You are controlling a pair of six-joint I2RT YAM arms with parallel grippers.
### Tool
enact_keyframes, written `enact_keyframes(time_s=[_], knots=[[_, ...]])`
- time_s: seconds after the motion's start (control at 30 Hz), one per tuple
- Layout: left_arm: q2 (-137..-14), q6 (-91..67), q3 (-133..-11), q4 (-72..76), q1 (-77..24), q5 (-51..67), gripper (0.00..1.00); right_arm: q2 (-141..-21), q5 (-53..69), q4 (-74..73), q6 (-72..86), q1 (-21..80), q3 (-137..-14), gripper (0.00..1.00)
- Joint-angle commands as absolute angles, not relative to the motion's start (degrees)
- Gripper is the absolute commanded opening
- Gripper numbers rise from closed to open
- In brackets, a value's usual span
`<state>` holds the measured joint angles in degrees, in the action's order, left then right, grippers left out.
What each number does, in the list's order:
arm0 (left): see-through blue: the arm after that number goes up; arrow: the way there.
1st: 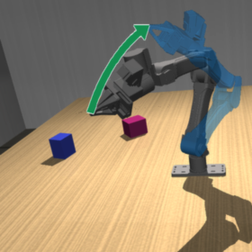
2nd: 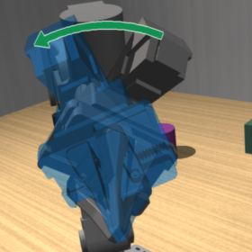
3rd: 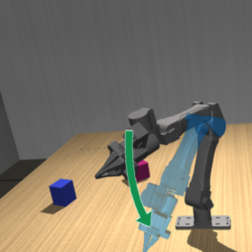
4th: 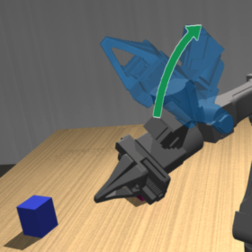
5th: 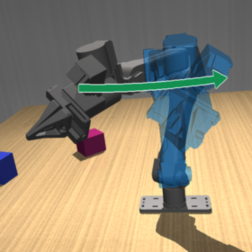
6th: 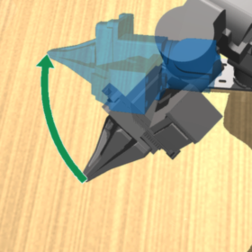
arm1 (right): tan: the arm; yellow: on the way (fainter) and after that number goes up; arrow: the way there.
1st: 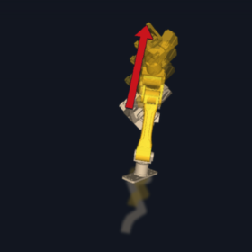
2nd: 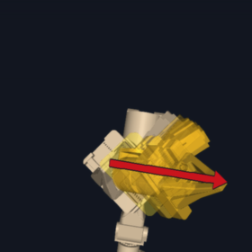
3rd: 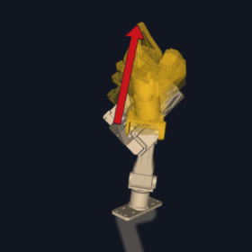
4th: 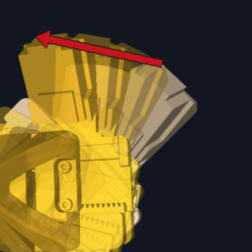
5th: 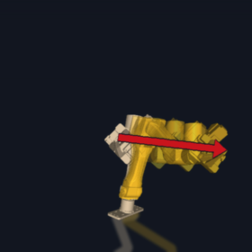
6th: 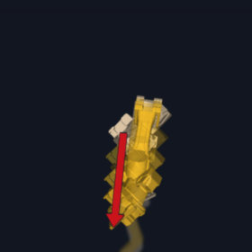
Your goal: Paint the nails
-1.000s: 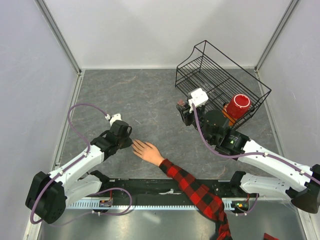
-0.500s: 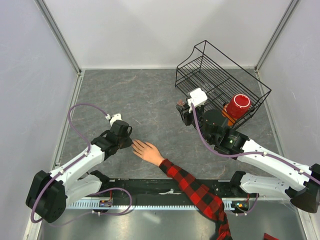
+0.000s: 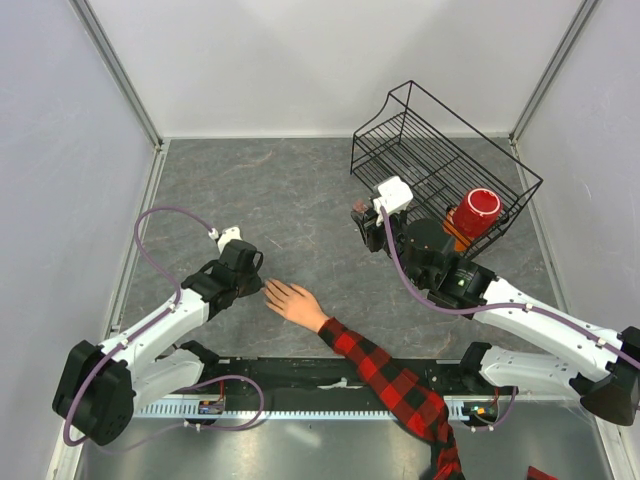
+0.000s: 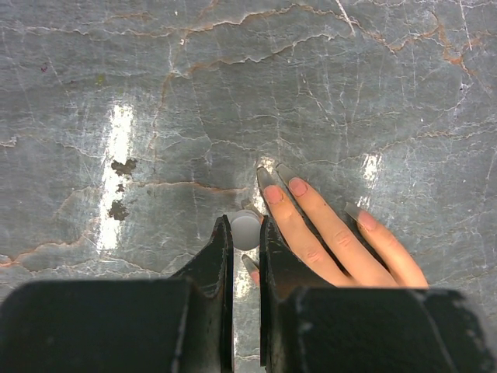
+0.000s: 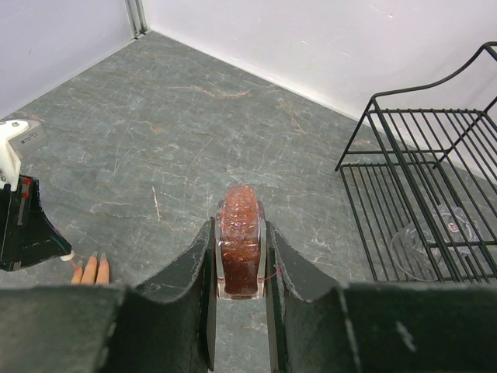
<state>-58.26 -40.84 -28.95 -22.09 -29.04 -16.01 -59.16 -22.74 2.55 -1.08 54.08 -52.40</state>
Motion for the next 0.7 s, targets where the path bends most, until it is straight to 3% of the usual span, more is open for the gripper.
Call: enact_keyframes(time_s=[0.0,0.67], knots=[[-58.5,-40.6,-28.8,-19.0,-28.6,-17.5,0.02,-59.5,-22.1,4.4,-0.4,53.7,-54.8,0.0],[-60.1,-40.3,-29.6,-18.2,-28.0,-17.1,0.02,-59.7,-21.5,4.2,-0.4,53.4,-55.1,0.0]])
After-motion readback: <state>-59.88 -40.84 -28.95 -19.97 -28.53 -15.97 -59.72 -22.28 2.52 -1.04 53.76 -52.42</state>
